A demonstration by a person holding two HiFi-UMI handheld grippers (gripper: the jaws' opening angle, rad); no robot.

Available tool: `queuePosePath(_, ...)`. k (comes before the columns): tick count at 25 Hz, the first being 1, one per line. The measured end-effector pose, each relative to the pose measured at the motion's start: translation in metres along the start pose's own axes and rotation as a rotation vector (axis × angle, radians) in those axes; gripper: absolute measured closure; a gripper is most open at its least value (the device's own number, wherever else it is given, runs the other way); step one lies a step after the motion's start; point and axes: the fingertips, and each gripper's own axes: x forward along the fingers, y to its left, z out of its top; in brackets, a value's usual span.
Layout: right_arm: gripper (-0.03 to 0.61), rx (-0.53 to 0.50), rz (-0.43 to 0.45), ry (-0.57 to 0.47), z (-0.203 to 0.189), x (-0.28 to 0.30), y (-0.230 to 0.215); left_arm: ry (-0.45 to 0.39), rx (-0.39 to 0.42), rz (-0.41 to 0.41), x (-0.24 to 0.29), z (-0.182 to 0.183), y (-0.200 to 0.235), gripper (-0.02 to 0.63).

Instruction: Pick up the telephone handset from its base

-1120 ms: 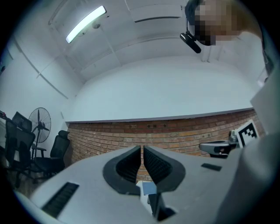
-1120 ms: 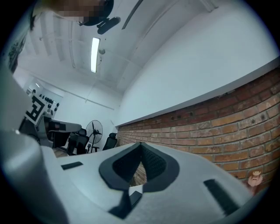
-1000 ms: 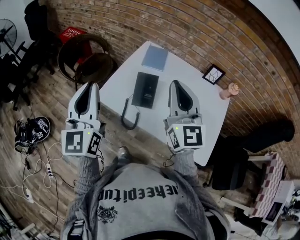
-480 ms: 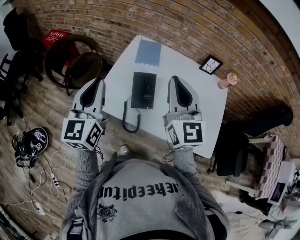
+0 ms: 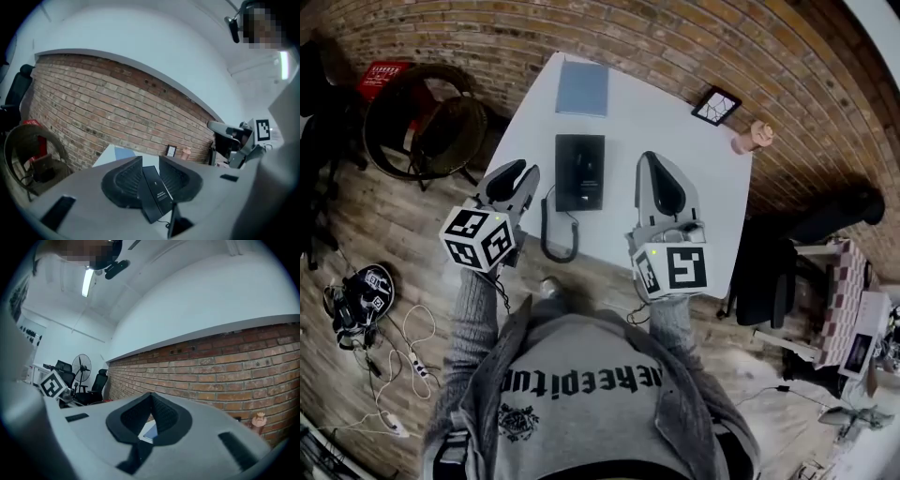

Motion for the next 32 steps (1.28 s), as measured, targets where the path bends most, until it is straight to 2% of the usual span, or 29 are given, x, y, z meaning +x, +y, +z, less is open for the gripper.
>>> queuePosePath(7,0.575,-0.008,-0.051,0.056,-0.017,-0.003,-0.018,0.172,-0.087,-0.084,0.050,-0.058,0.012,0.500)
queuePosePath(15,0.575,-0.014,-0.131,0.119,-0.036,-0.015,-0.041,0.336,-0.142,-0.116,0.083,-0.115,0.025,0.482)
queuePosePath(20,0.575,-0.020,-0.163,0.148,-0.044,-0.019,-0.051,0.372,-0.203,-0.133,0.098,-0.132,0.032,0.470)
queuePosePath(26,0.575,-0.026,-0.195,0.174,-0.050,-0.022,-0.061,0.407,-0.315,-0.190,0.114,-0.151,0.031,0.451)
queuePosePath(29,0.575,-0.025,-0.208,0.182,-0.053,-0.026,-0.065,0.404,-0.316,-0.177,0.119,-0.150,0.034,0.446)
queuePosePath(32,0.575,-0.024,-0.214,0.184,-0.054,-0.030,-0.067,0.397,-0.374,-0.203,0.120,-0.155,0.029,0.443)
